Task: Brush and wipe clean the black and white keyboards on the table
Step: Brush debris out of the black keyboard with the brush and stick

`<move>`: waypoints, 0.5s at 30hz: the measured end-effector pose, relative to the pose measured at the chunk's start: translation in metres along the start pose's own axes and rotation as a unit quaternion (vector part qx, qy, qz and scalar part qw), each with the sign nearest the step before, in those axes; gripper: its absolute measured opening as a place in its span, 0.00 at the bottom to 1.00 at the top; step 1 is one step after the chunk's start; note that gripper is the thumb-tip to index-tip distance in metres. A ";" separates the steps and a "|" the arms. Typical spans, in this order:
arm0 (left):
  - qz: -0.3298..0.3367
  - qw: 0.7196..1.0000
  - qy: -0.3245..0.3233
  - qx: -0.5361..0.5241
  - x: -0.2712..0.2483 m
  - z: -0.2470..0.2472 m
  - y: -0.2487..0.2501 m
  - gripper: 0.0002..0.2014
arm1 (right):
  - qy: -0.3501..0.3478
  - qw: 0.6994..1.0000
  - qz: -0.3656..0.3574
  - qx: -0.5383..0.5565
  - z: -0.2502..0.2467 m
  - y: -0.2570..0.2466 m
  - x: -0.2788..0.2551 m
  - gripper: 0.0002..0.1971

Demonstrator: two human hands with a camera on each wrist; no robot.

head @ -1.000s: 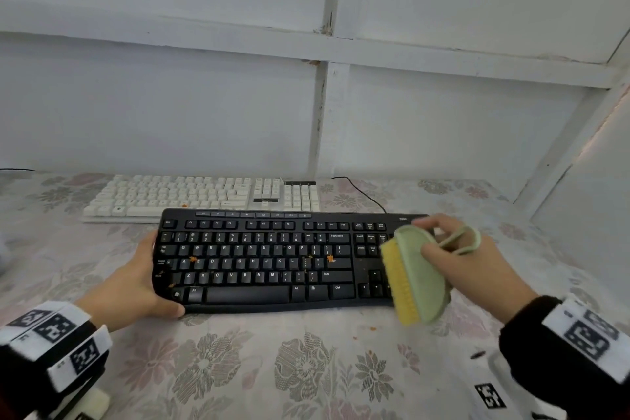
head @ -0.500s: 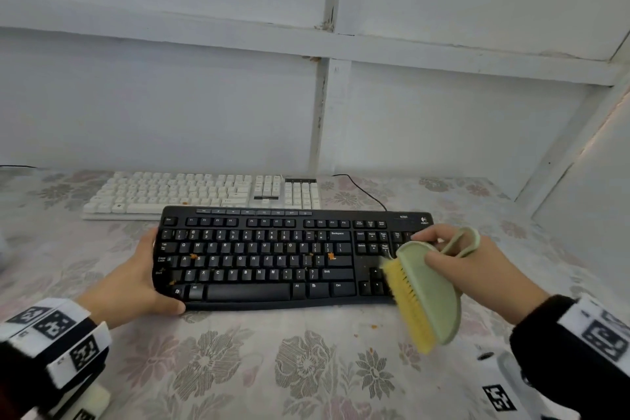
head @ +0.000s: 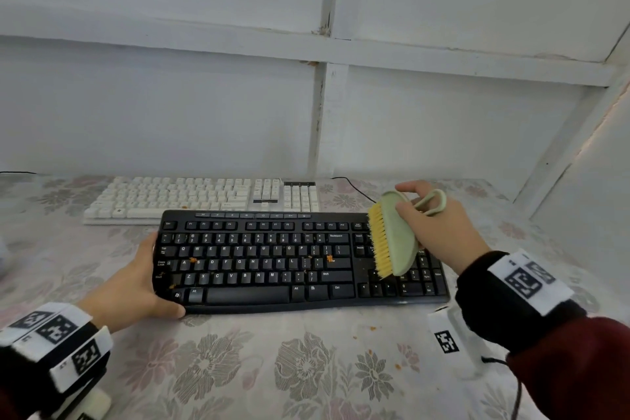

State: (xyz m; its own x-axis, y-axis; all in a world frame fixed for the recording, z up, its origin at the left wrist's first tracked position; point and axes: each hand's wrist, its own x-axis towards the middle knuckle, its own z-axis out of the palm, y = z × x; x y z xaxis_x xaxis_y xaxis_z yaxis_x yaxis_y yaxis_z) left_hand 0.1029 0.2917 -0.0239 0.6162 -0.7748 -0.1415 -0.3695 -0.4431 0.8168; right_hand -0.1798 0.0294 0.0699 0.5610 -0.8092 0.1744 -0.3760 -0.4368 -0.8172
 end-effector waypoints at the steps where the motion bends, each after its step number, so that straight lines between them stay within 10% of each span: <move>1: -0.001 1.000 0.002 0.000 0.001 0.000 0.000 0.63 | 0.003 1.000 -0.004 -0.008 0.003 0.000 0.000 0.11; 15: 0.005 1.000 0.005 0.004 0.006 -0.001 -0.009 0.58 | -0.081 0.996 -0.004 -0.040 -0.007 0.001 -0.034 0.11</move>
State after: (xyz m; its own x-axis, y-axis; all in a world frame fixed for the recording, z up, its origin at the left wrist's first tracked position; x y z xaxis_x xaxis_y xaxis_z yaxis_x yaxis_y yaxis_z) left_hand 0.1103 0.2914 -0.0315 0.6189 -0.7750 -0.1278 -0.3816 -0.4390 0.8134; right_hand -0.2043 0.0535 0.0667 0.6737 -0.7342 0.0843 -0.4253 -0.4784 -0.7683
